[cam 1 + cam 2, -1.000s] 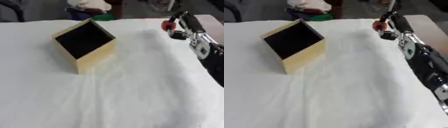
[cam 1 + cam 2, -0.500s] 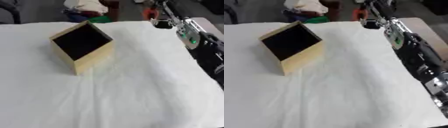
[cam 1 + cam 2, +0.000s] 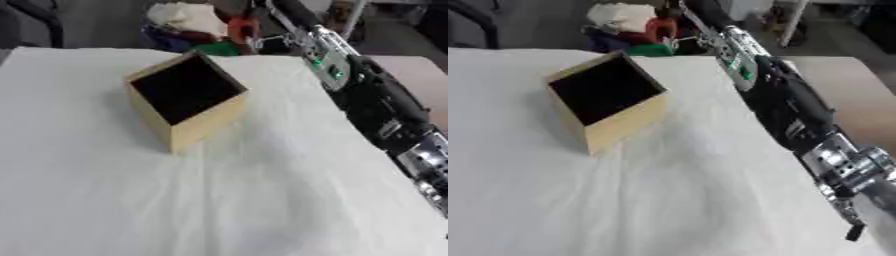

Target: Pick up objects on the table and place them in the box.

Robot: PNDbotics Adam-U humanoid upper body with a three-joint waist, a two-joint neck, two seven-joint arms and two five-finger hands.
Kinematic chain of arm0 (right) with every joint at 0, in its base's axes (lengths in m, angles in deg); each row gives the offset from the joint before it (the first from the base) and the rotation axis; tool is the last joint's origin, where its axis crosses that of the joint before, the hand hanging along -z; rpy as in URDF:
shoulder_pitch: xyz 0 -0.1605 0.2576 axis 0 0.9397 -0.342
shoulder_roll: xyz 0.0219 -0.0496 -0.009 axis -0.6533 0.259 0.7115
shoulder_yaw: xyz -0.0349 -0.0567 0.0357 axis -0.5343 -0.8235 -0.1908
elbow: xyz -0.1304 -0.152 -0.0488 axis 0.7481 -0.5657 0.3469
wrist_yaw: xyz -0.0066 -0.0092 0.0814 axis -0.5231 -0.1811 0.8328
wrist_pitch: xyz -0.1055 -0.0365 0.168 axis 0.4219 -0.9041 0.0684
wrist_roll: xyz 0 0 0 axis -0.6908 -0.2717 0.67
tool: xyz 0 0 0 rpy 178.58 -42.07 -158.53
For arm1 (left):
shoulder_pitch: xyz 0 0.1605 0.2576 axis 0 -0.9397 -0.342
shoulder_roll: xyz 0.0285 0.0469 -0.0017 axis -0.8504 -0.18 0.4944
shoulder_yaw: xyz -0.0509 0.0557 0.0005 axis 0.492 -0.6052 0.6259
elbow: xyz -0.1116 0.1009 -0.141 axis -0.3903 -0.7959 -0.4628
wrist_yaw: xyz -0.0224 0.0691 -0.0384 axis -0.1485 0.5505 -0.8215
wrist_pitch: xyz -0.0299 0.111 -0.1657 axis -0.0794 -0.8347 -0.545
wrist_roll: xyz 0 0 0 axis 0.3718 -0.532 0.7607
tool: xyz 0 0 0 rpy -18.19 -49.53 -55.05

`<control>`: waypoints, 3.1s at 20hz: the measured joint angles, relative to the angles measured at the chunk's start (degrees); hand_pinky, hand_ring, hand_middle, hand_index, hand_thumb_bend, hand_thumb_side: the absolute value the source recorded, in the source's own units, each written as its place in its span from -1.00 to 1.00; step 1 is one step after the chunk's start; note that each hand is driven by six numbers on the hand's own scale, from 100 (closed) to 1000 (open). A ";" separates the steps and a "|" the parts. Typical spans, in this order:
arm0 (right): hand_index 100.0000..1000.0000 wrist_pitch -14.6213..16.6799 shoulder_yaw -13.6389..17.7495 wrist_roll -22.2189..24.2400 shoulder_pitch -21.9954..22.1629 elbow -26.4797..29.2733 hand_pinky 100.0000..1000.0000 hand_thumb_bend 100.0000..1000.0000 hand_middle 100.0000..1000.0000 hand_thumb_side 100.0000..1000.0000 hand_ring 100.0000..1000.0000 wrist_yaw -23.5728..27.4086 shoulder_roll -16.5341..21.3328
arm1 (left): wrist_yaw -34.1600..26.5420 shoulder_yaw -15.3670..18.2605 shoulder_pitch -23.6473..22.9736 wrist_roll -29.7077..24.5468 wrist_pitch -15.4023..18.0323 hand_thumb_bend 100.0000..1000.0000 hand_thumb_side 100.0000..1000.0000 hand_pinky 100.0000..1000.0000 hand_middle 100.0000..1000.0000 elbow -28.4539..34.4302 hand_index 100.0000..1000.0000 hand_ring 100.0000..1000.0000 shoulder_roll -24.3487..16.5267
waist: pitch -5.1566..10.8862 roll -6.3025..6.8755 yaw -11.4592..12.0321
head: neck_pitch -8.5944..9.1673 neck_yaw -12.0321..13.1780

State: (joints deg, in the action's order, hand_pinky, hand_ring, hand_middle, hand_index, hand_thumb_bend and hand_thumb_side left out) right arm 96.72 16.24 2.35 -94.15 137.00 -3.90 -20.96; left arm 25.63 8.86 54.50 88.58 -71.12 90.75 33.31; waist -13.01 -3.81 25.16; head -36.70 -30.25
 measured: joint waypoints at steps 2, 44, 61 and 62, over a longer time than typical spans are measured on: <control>-0.54 0.55 -0.50 1.45 -0.37 -1.34 0.72 -1.00 0.14 -0.78 0.65 -0.81 -1.46 | -0.15 -0.03 0.05 -0.15 0.00 -1.00 0.34 0.43 0.19 0.00 0.83 0.20 0.02 | -0.18 0.14 -0.03 | 0.00 -0.39; 0.90 7.38 -0.85 -0.37 1.71 10.93 0.72 -1.00 0.71 -0.90 0.89 -6.95 -2.52 | -0.40 -0.29 -0.66 -0.35 -0.30 -1.00 0.34 0.43 0.19 0.00 0.83 0.20 0.47 | 1.03 0.74 -6.60 | -0.44 1.01; 0.93 2.05 3.19 -0.98 13.05 29.88 0.47 -1.00 0.64 -0.23 0.92 7.68 -1.81 | 0.70 1.19 -2.88 1.63 -1.14 -1.00 0.34 0.43 0.19 0.00 0.83 0.20 -0.04 | 1.03 3.30 -14.04 | -1.11 5.41; 0.93 1.74 3.26 -0.72 13.39 30.65 0.47 -1.00 0.64 -0.22 0.92 8.52 -2.13 | 0.76 1.26 -3.05 1.70 -1.16 -1.00 0.34 0.43 0.19 0.00 0.83 0.20 -0.04 | 1.03 3.40 -14.29 | -1.13 5.49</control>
State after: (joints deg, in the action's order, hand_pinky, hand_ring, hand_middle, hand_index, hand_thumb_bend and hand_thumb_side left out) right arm 98.46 19.50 1.62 -80.76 167.65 4.62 -23.10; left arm 26.39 10.12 51.46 90.28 -72.29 90.75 33.26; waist -11.97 -0.41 10.87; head -37.83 -24.76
